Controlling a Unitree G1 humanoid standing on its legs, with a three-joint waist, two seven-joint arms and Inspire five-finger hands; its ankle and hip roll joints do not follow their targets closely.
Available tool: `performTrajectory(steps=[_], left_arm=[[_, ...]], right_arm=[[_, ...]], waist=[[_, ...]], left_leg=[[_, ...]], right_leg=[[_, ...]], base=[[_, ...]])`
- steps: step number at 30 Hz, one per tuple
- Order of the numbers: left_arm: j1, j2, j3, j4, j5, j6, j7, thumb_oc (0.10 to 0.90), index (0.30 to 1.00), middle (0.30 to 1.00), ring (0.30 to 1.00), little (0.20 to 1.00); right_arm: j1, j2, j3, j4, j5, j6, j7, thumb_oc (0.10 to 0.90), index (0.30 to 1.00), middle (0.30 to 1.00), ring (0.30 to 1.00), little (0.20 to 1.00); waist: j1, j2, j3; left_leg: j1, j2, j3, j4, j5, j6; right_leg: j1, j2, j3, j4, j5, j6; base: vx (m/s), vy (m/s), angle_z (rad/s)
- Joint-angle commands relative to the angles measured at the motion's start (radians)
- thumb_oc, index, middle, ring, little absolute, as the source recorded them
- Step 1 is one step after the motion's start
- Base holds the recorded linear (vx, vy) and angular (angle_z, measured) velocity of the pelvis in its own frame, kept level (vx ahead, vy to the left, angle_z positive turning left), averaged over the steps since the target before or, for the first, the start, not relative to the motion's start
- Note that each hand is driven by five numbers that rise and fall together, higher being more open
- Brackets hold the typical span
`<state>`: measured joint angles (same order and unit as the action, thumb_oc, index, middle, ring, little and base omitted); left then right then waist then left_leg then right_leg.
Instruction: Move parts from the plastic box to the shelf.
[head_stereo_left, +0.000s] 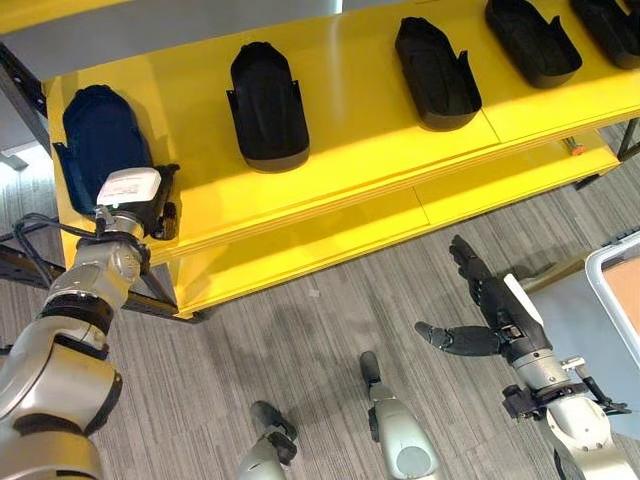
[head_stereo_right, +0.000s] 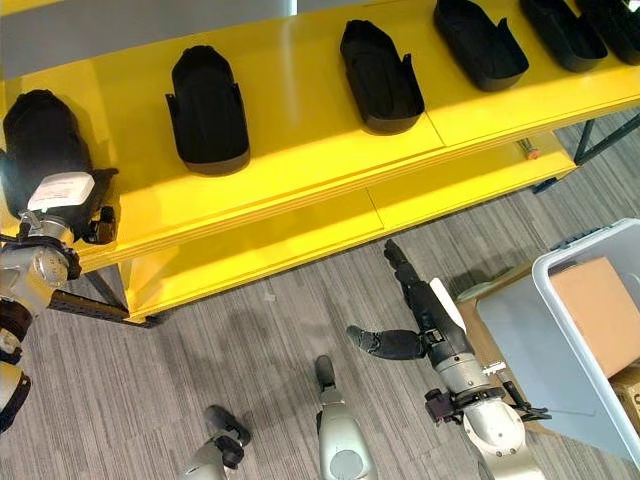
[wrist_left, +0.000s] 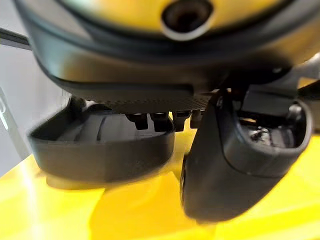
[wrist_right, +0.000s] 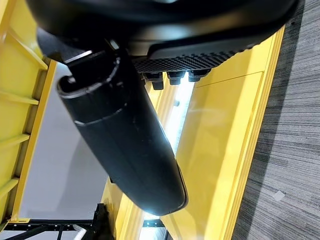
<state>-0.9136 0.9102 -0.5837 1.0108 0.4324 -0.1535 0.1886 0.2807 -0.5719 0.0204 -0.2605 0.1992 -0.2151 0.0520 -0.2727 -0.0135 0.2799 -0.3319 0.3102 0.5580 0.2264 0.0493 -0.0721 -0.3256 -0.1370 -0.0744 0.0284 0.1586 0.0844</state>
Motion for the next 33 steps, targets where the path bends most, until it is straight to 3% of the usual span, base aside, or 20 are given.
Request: performTrajectory(steps=[1, 5, 8, 10, 15, 25, 33], left_arm=[[0.029, 0.153, 0.154, -0.252, -0.093, -0.023, 0.097, 0.9, 1.0, 1.0, 1.0, 1.0], [0.163, 0.173, 0.305, -0.446, -0.134, -0.029, 0.097, 0.9, 1.0, 1.0, 1.0, 1.0], [0.338, 0.158, 0.485, -0.59, -0.163, -0.043, 0.1, 0.9, 1.0, 1.0, 1.0, 1.0], [0.486, 0.154, 0.619, -0.707, -0.108, -0.043, 0.11, 0.9, 1.0, 1.0, 1.0, 1.0], [0.613, 0.139, 0.722, -0.788, -0.077, -0.047, 0.098, 0.9, 1.0, 1.0, 1.0, 1.0], [0.662, 0.114, 0.756, -0.821, -0.084, -0.057, 0.086, 0.9, 1.0, 1.0, 1.0, 1.0], [0.623, 0.101, 0.719, -0.818, -0.082, -0.064, 0.089, 0.9, 1.0, 1.0, 1.0, 1.0]], right_arm=[[-0.033, -0.03, -0.104, -0.086, 0.013, -0.134, -0.043, 0.9, 1.0, 1.0, 1.0, 1.0], [-0.029, -0.025, -0.119, -0.085, 0.003, -0.133, -0.045, 0.9, 1.0, 1.0, 1.0, 1.0], [-0.024, -0.006, -0.141, -0.064, -0.017, -0.125, -0.044, 0.9, 1.0, 1.0, 1.0, 1.0], [-0.028, -0.008, -0.161, -0.058, -0.032, -0.115, -0.042, 0.9, 1.0, 1.0, 1.0, 1.0], [-0.039, -0.008, -0.167, -0.058, -0.049, -0.101, -0.034, 0.9, 1.0, 1.0, 1.0, 1.0], [-0.047, -0.011, -0.173, -0.058, -0.062, -0.097, -0.032, 0.9, 1.0, 1.0, 1.0, 1.0], [-0.048, -0.013, -0.171, -0.059, -0.06, -0.097, -0.03, 0.9, 1.0, 1.0, 1.0, 1.0]], waist=[[0.021, 0.0, -0.047], [0.034, 0.003, -0.048], [0.051, 0.004, -0.052], [0.058, 0.008, -0.058], [0.062, 0.016, -0.063], [0.062, 0.018, -0.066], [0.053, 0.018, -0.067]], left_leg=[[0.05, 0.085, -0.114, 0.072, -0.062, -0.086], [0.053, 0.082, -0.119, 0.069, -0.063, -0.085], [0.057, 0.082, -0.123, 0.065, -0.066, -0.084], [0.066, 0.082, -0.123, 0.059, -0.068, -0.084], [0.079, 0.076, -0.125, 0.05, -0.067, -0.083], [0.086, 0.073, -0.129, 0.045, -0.068, -0.082], [0.081, 0.074, -0.126, 0.045, -0.064, -0.082]], right_leg=[[0.053, -0.092, 0.023, 0.101, -0.123, 0.076], [0.058, -0.093, 0.018, 0.101, -0.126, 0.074], [0.063, -0.094, 0.015, 0.101, -0.13, 0.07], [0.069, -0.094, 0.016, 0.1, -0.132, 0.067], [0.08, -0.094, 0.016, 0.097, -0.134, 0.064], [0.089, -0.095, 0.014, 0.091, -0.131, 0.063], [0.082, -0.093, 0.017, 0.089, -0.124, 0.064]], base=[[0.01, -0.034, 0.06], [0.0, -0.013, 0.08], [0.01, -0.003, 0.03], [0.01, -0.006, 0.13], [0.0, 0.001, 0.04], [0.0, 0.001, -0.02], [0.0, 0.0, 0.0]])
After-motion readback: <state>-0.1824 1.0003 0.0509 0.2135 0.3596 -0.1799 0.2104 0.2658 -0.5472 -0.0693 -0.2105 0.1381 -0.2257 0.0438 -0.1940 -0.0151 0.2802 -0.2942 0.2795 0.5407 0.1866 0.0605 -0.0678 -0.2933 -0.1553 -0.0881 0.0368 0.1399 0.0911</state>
